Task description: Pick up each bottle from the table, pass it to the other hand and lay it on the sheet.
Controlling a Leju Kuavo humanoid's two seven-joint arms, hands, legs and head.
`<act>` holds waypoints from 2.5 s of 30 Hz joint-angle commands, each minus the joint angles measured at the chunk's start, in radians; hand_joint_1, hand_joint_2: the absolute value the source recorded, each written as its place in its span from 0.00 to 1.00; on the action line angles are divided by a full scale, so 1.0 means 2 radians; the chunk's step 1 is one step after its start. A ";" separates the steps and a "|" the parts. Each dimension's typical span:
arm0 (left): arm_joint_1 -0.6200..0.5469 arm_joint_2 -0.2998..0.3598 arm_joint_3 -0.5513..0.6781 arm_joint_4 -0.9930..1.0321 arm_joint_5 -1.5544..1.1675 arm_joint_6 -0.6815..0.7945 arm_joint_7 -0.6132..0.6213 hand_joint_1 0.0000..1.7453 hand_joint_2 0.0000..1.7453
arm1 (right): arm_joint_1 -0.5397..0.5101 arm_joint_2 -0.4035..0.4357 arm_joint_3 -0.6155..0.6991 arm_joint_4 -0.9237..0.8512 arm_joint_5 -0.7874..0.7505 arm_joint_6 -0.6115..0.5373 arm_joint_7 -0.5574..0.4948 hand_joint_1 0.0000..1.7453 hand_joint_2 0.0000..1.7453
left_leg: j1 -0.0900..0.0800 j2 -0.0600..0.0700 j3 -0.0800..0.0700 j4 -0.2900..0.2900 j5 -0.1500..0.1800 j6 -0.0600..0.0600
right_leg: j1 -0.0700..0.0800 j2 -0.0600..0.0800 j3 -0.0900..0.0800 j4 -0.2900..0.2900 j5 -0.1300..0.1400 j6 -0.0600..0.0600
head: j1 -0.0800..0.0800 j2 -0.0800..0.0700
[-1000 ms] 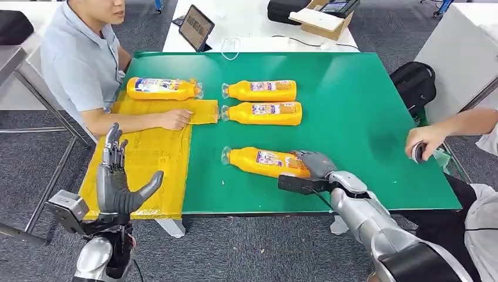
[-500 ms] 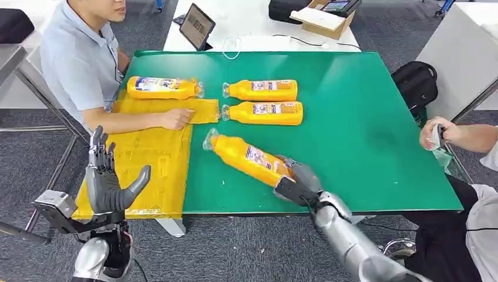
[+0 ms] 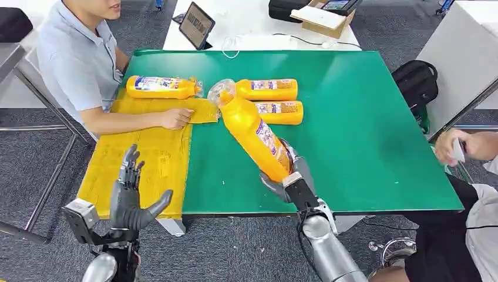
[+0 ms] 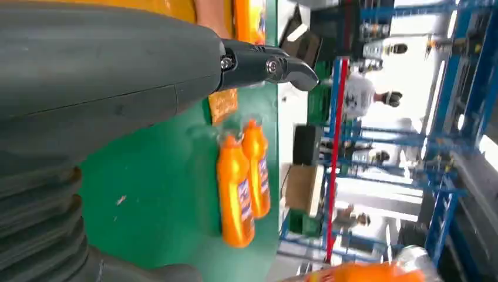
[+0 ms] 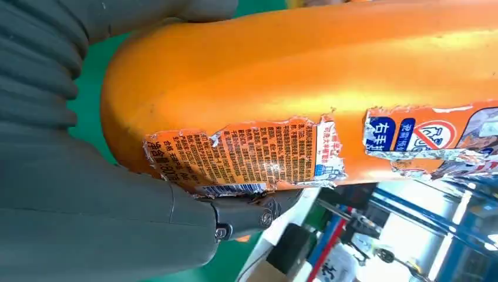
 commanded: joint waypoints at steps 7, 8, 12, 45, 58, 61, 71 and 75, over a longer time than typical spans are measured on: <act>-0.020 0.018 -0.045 0.017 -0.032 -0.081 -0.022 0.00 1.00 | 0.002 0.001 0.135 0.007 0.077 0.070 -0.006 1.00 1.00 | 0.001 0.001 0.002 0.000 -0.001 -0.001 | 0.001 0.001 0.002 0.000 -0.001 -0.001 | 0.000 0.000; -0.033 0.018 -0.055 0.027 -0.027 -0.097 -0.019 0.00 1.00 | -0.001 -0.003 0.172 0.001 0.074 0.062 -0.006 1.00 1.00 | 0.001 0.000 0.002 0.000 -0.001 -0.001 | 0.001 0.000 0.002 0.000 -0.001 -0.001 | 0.000 0.000; -0.043 0.015 -0.063 0.037 -0.027 -0.100 -0.018 0.00 1.00 | -0.016 0.013 0.191 0.033 0.060 0.073 -0.006 1.00 1.00 | 0.001 0.000 0.001 0.000 0.000 -0.001 | 0.001 0.000 0.001 0.000 0.000 -0.001 | 0.000 0.000; -0.074 0.047 -0.103 0.073 0.057 -0.215 0.015 0.00 1.00 | -0.085 0.033 0.221 0.169 0.064 0.055 -0.006 1.00 1.00 | 0.001 0.000 0.002 0.000 0.000 -0.001 | 0.000 0.000 0.002 0.000 -0.001 -0.001 | 0.000 0.000; -0.077 0.054 -0.111 0.084 0.013 -0.193 0.021 1.00 1.00 | -0.102 0.047 0.212 0.180 0.081 0.043 0.004 1.00 1.00 | 0.000 0.000 0.001 0.000 0.000 -0.001 | 0.000 0.000 0.001 0.000 0.000 -0.001 | 0.000 0.000; -0.075 0.052 -0.110 0.086 -0.002 -0.177 0.030 1.00 1.00 | -0.102 0.052 0.208 0.169 0.081 0.044 0.013 1.00 1.00 | 0.000 0.000 0.001 0.000 0.000 -0.001 | 0.000 0.000 0.001 0.000 0.000 -0.001 | 0.000 0.000; -0.083 0.036 -0.091 0.109 0.020 -0.166 0.048 1.00 1.00 | -0.097 0.066 0.198 0.145 0.078 0.016 0.016 0.00 1.00 | 0.001 0.000 0.002 0.000 -0.001 -0.001 | 0.000 0.001 0.002 0.000 -0.001 -0.001 | 0.000 0.000; -0.099 0.027 -0.079 0.118 0.045 -0.159 0.060 1.00 1.00 | -0.092 0.061 0.206 0.133 0.089 -0.009 0.004 0.00 1.00 | 0.001 0.000 0.001 0.000 0.000 -0.001 | 0.001 0.000 0.001 0.000 -0.001 -0.001 | 0.000 0.000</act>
